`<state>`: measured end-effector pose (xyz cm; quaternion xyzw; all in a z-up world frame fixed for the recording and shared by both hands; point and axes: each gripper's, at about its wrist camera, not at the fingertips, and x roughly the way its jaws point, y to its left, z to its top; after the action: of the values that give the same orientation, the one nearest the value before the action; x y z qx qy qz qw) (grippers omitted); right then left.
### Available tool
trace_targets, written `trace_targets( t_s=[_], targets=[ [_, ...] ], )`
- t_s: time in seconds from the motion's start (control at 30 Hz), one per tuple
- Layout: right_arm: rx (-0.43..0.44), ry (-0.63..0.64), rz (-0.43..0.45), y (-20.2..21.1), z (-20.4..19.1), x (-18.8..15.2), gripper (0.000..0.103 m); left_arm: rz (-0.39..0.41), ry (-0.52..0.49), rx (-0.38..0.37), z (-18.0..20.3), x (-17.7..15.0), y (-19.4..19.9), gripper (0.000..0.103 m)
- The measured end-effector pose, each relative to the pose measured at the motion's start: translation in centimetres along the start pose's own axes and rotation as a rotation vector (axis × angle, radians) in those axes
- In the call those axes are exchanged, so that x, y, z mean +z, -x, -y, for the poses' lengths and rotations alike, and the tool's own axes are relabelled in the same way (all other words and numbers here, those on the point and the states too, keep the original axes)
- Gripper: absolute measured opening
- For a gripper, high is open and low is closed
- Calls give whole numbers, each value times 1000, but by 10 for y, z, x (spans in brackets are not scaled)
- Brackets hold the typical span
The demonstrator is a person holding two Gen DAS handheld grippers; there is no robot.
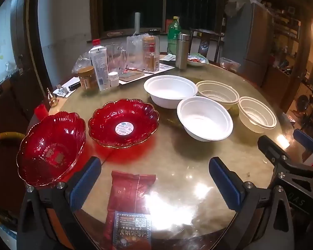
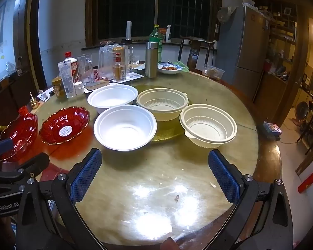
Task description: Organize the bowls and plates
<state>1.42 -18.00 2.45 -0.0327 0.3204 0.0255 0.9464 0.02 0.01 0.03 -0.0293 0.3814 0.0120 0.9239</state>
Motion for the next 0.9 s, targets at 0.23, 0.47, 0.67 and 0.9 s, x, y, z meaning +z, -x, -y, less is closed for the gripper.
trace_targets(
  t_s=[0.23, 0.47, 0.67, 0.9],
  targets=[
    [1, -6, 37, 1, -4, -1, 103, 36, -25, 31, 4, -2, 1, 103],
    [-14, -6, 29, 0, -5, 1, 103, 15, -4, 4, -1, -2, -2, 103],
    [-22, -17, 32, -1, 0, 1, 103, 13, -3, 2, 1, -2, -4, 103],
    [-28, -24, 27, -3, 1, 1, 103, 11, -5, -7, 3, -1, -6, 103]
  ],
)
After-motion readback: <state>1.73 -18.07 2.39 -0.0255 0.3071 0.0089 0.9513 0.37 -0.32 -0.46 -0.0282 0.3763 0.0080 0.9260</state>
